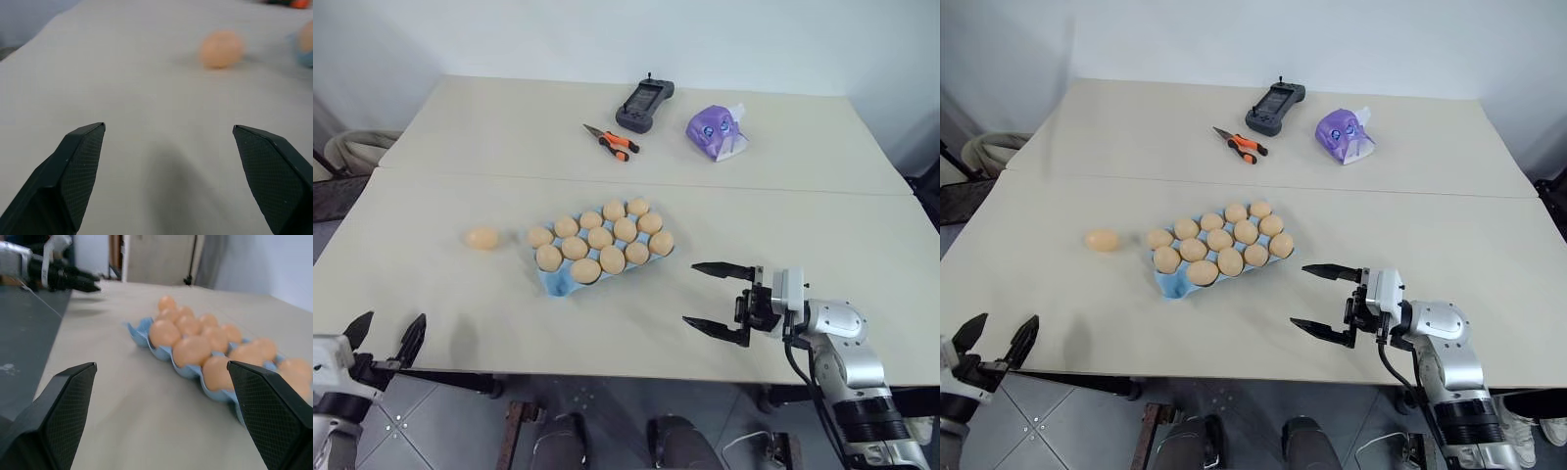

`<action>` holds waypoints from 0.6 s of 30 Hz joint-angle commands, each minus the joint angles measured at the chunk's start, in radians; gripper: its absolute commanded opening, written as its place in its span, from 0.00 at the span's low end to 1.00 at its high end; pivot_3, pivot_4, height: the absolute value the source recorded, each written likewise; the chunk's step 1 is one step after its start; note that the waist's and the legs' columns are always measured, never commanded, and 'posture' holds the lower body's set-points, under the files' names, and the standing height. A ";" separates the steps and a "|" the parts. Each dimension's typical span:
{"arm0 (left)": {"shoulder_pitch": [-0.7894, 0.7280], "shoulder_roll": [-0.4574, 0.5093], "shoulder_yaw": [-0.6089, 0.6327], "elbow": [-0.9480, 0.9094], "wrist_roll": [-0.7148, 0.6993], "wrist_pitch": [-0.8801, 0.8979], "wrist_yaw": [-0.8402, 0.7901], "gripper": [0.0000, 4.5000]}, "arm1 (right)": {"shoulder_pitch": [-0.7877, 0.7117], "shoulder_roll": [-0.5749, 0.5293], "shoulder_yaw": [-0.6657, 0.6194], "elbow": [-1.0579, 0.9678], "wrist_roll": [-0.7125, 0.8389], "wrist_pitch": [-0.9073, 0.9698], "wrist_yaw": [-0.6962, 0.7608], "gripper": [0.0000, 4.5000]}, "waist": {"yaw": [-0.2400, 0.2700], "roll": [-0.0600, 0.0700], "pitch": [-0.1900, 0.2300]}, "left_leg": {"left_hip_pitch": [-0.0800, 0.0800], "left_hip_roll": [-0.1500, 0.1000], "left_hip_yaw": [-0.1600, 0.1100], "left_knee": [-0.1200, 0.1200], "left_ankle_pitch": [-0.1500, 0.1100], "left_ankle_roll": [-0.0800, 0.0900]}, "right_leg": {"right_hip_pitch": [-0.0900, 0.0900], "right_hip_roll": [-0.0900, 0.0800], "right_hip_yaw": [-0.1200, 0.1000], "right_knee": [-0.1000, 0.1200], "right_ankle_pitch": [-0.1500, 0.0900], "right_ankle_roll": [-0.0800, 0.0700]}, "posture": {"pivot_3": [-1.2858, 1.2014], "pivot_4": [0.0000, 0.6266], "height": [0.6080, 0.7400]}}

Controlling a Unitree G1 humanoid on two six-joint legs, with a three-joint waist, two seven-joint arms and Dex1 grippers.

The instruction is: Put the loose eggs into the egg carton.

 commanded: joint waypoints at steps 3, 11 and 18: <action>-0.057 0.001 -0.051 -0.086 -0.008 0.012 0.059 0.99 | 0.012 0.007 -0.007 -0.006 0.018 -0.027 0.033 1.00 | -0.001 0.000 0.000 | -0.001 0.000 -0.001 0.000 0.000 0.000 | 0.001 0.000 0.000 -0.001 0.000 -0.002 | 0.52 0.24 1.00; -0.323 0.099 -0.151 0.028 0.049 0.066 0.116 0.99 | 0.036 -0.034 -0.053 0.023 0.000 -0.055 0.022 1.00 | -0.003 0.000 0.000 | 0.000 -0.002 0.003 -0.001 0.003 -0.002 | -0.001 0.003 -0.002 -0.001 0.001 -0.001 | 0.52 0.24 1.00; -0.606 0.150 -0.278 0.305 0.145 0.054 0.122 0.99 | 0.070 -0.022 -0.058 -0.012 -0.013 -0.063 -0.020 1.00 | -0.001 0.000 0.000 | 0.000 -0.002 0.005 0.000 0.005 -0.002 | -0.003 0.005 -0.002 0.000 0.001 -0.001 | 0.52 0.24 1.00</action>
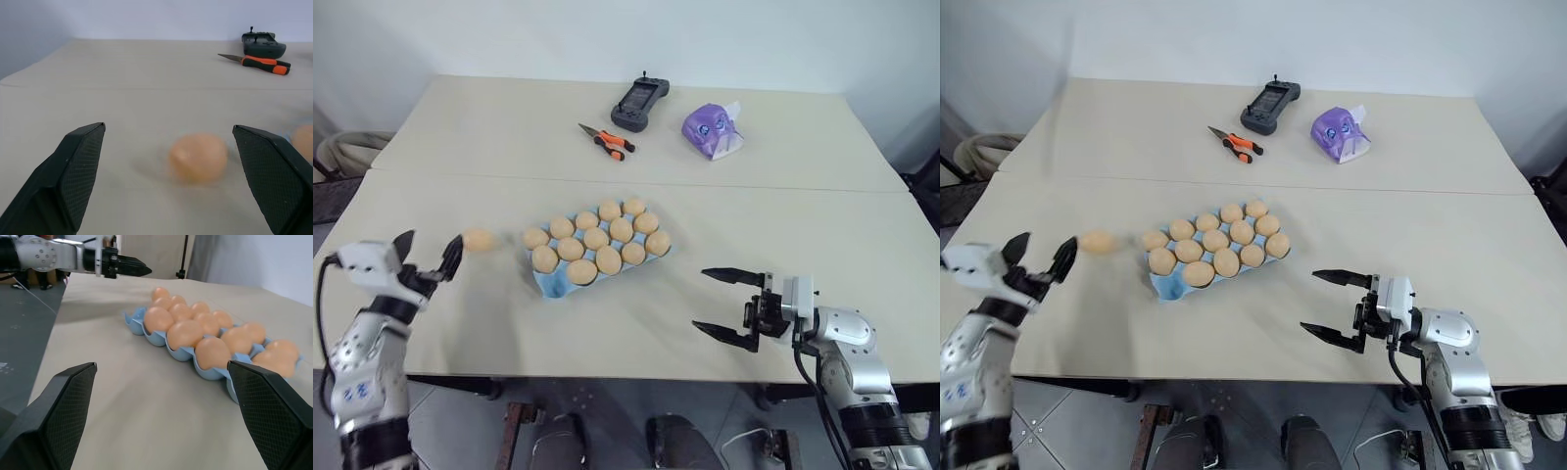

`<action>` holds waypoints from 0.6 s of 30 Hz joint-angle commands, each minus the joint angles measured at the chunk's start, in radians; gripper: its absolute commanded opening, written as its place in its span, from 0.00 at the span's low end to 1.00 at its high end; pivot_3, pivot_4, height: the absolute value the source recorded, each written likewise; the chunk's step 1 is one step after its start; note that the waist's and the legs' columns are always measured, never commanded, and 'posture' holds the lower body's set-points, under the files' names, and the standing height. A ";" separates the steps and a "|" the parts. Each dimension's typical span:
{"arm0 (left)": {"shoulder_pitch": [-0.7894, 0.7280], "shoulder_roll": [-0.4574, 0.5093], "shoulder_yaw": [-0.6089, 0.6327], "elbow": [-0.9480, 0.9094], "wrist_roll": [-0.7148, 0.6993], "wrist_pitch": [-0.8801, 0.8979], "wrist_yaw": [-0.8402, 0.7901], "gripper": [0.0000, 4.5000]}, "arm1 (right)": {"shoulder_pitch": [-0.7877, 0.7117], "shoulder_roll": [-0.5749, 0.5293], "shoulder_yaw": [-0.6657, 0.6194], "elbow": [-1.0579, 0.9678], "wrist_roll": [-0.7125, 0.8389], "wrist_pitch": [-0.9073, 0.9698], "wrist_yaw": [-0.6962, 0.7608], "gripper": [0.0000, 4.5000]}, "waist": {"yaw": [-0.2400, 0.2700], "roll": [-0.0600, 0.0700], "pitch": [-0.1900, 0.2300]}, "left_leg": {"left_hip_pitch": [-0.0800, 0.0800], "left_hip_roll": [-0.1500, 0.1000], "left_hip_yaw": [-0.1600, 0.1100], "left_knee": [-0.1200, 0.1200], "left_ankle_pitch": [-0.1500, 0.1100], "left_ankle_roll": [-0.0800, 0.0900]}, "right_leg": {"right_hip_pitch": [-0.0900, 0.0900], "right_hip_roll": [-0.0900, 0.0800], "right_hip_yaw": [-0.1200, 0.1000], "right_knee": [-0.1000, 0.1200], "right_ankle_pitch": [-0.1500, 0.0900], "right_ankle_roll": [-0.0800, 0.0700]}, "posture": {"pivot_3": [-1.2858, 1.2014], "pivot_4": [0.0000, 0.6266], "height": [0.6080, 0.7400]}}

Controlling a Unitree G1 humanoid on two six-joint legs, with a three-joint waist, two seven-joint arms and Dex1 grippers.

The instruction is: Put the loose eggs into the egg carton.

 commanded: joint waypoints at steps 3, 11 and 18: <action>-0.148 0.006 -0.080 0.192 0.055 -0.056 -0.033 0.99 | 0.023 0.009 -0.007 -0.065 -0.006 -0.015 -0.044 1.00 | -0.001 0.000 0.000 | 0.000 0.000 0.001 0.001 0.000 0.000 | -0.001 0.001 0.001 0.001 0.000 0.001 | 0.52 0.24 1.00; -0.196 0.011 -0.119 0.281 0.093 -0.069 -0.020 0.86 | 0.034 0.014 -0.006 -0.101 -0.008 -0.005 -0.089 1.00 | -0.001 0.000 0.000 | 0.000 0.001 0.003 0.001 0.001 -0.001 | -0.003 0.004 0.003 0.003 0.000 0.002 | 0.52 0.24 1.00; -0.141 0.014 -0.105 0.219 0.072 -0.049 -0.020 0.47 | 0.027 0.021 0.005 -0.097 -0.015 -0.006 -0.103 1.00 | -0.001 0.000 0.000 | 0.000 0.000 0.003 0.003 0.001 0.000 | -0.003 0.002 0.003 0.008 0.000 0.002 | 0.52 0.24 1.00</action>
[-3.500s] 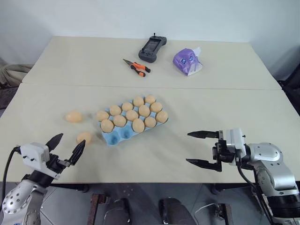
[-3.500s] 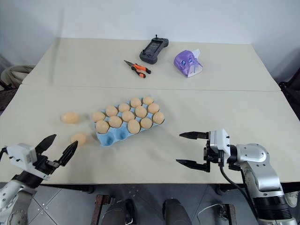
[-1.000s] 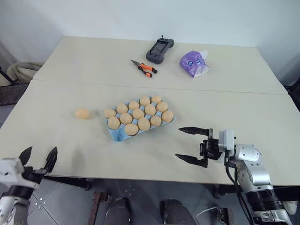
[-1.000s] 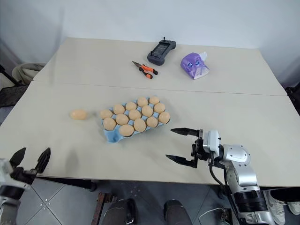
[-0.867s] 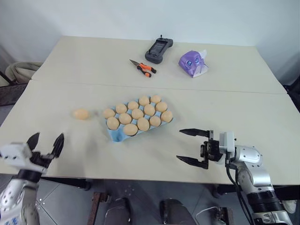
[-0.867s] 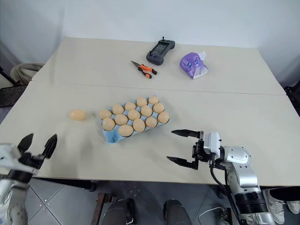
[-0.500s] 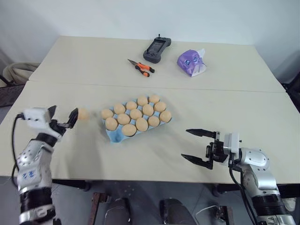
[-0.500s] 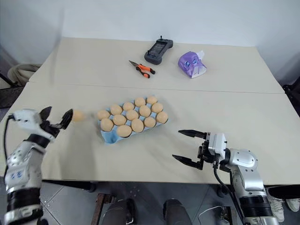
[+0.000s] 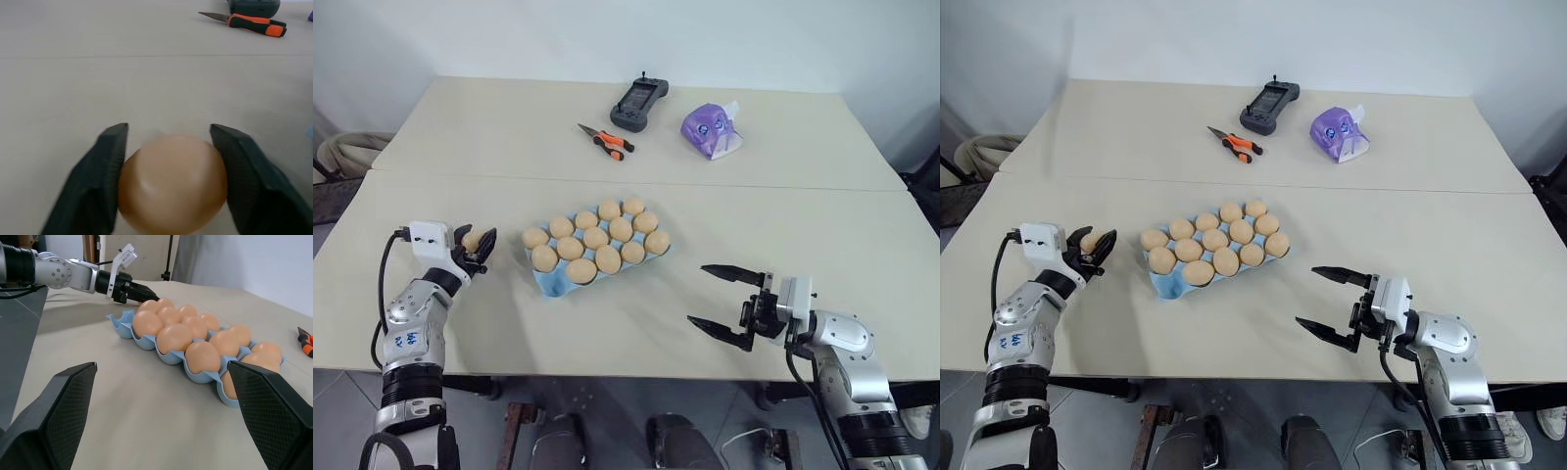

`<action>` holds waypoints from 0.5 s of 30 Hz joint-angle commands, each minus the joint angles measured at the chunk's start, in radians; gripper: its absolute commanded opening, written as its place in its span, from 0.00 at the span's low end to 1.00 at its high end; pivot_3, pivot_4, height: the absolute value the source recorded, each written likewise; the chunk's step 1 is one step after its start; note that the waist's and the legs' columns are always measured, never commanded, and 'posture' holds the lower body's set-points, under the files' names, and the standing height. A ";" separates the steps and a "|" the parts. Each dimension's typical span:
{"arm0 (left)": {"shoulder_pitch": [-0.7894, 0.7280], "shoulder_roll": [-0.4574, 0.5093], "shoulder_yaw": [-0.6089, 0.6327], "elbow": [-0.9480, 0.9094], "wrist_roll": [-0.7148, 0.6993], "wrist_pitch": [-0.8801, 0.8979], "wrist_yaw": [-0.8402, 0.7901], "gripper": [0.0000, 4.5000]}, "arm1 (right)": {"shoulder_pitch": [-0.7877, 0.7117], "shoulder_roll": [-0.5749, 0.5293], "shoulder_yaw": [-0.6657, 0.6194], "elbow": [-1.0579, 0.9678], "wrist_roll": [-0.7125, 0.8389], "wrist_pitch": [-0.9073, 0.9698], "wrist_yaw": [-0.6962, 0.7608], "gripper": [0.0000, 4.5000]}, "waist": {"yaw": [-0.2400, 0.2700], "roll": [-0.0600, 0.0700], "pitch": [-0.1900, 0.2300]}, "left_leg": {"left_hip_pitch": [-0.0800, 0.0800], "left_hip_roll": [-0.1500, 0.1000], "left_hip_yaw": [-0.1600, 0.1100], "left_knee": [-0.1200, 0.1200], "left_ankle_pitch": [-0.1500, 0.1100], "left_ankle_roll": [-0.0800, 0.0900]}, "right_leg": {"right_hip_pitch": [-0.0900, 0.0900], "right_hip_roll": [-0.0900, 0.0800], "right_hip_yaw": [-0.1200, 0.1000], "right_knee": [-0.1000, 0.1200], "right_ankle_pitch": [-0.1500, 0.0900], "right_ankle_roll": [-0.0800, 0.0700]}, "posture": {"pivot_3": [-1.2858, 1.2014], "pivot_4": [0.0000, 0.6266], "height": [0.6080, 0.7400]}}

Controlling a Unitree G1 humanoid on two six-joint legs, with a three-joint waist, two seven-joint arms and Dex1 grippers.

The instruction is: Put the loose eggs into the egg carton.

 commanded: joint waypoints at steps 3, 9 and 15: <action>0.058 0.030 0.035 -0.135 -0.065 -0.005 -0.080 0.46 | -0.013 0.004 -0.004 -0.020 0.006 -0.009 -0.006 1.00 | 0.000 0.000 0.000 | 0.000 0.000 0.000 0.000 0.001 0.000 | 0.000 -0.001 0.000 0.001 0.000 0.000 | 0.52 0.24 1.00; 0.141 0.094 -0.015 -0.413 -0.215 0.030 -0.376 0.46 | -0.024 -0.016 -0.020 0.001 0.008 -0.005 0.005 1.00 | 0.002 0.000 0.000 | 0.000 0.000 0.000 -0.002 0.001 -0.001 | 0.000 -0.001 -0.001 0.000 0.000 0.000 | 0.52 0.24 1.00; 0.213 0.134 -0.147 -0.499 -0.189 0.098 -0.498 0.46 | -0.023 -0.012 -0.014 -0.008 0.004 -0.002 -0.005 1.00 | 0.001 0.002 0.000 | 0.000 -0.004 0.000 -0.003 -0.001 -0.002 | 0.001 -0.002 0.000 -0.002 0.000 0.000 | 0.52 0.24 1.00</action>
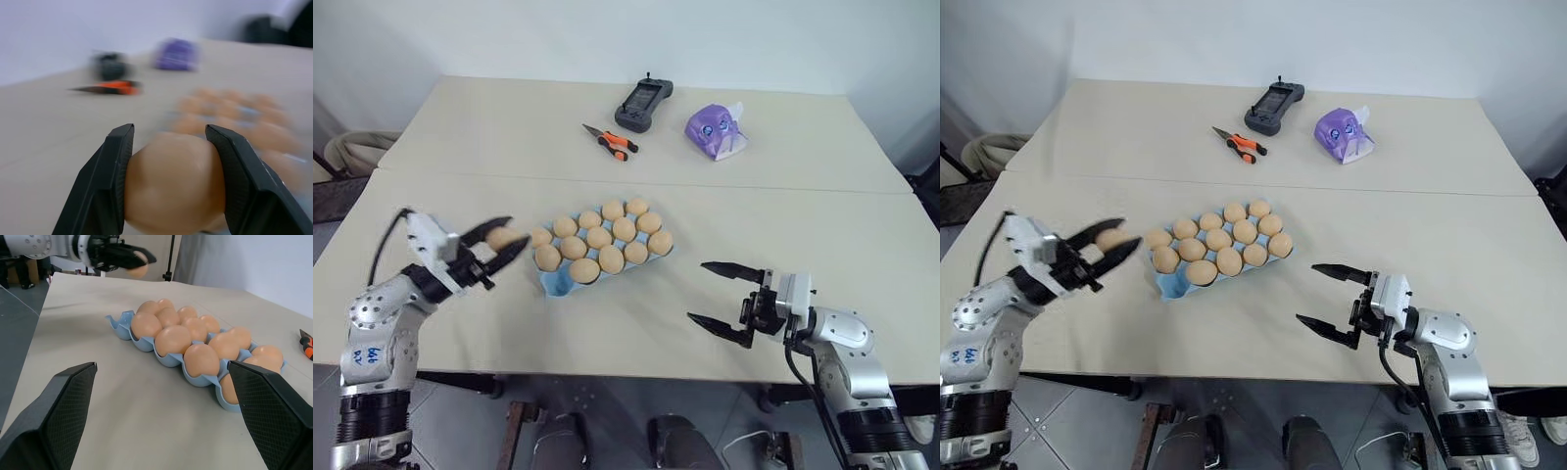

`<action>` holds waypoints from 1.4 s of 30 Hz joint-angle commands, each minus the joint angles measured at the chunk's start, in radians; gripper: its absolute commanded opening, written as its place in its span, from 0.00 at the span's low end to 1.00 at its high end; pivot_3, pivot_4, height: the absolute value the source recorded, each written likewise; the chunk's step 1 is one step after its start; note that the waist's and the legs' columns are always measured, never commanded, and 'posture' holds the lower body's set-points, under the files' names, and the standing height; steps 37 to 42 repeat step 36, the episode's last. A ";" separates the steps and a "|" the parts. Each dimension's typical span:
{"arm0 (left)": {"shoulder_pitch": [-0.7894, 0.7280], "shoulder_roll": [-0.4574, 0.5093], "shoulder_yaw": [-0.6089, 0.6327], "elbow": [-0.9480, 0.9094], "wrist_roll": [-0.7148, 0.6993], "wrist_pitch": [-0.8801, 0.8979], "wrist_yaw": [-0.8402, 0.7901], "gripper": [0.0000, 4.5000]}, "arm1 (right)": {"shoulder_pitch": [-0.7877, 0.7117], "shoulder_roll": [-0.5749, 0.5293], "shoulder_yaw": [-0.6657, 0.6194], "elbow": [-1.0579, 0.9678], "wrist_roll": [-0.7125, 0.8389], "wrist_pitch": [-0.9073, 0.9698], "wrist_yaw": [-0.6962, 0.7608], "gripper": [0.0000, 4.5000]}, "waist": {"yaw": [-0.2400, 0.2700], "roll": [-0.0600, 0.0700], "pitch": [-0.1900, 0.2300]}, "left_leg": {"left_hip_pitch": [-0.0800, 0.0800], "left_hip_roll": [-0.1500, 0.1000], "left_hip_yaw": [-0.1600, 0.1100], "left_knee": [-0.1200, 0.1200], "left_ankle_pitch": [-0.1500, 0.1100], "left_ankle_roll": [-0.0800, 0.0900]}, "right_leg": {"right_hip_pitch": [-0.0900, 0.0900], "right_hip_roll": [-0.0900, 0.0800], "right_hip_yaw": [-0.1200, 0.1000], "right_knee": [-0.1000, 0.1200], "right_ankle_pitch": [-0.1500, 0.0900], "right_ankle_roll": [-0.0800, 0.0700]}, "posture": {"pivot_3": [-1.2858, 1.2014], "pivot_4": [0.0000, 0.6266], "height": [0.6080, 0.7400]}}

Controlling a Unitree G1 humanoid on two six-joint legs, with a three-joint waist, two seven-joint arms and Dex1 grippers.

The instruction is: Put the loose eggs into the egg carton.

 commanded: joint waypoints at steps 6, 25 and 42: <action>0.022 -0.014 -0.094 0.019 0.050 -0.016 -0.061 0.46 | 0.018 0.003 -0.012 -0.055 0.003 -0.006 -0.036 1.00 | -0.002 0.000 0.000 | 0.000 0.002 -0.001 0.000 -0.001 -0.001 | 0.000 -0.002 0.000 0.000 0.000 0.000 | 0.52 0.24 1.00; 0.194 0.099 0.127 -0.055 -0.001 -0.005 -0.073 0.97 | 0.086 -0.096 -0.082 -0.082 0.043 0.041 -0.027 1.00 | -0.003 0.000 0.000 | -0.001 0.007 0.000 -0.002 -0.001 0.002 | 0.001 -0.002 0.000 -0.006 0.000 0.000 | 0.52 0.24 1.00; 0.349 0.095 0.252 -0.100 0.049 -0.070 -0.004 0.97 | 0.095 -0.150 -0.158 -0.005 0.047 0.089 -0.028 1.00 | -0.003 0.000 0.000 | -0.001 0.006 -0.003 -0.004 -0.006 0.001 | 0.002 -0.004 0.000 -0.008 -0.001 -0.002 | 0.52 0.24 1.00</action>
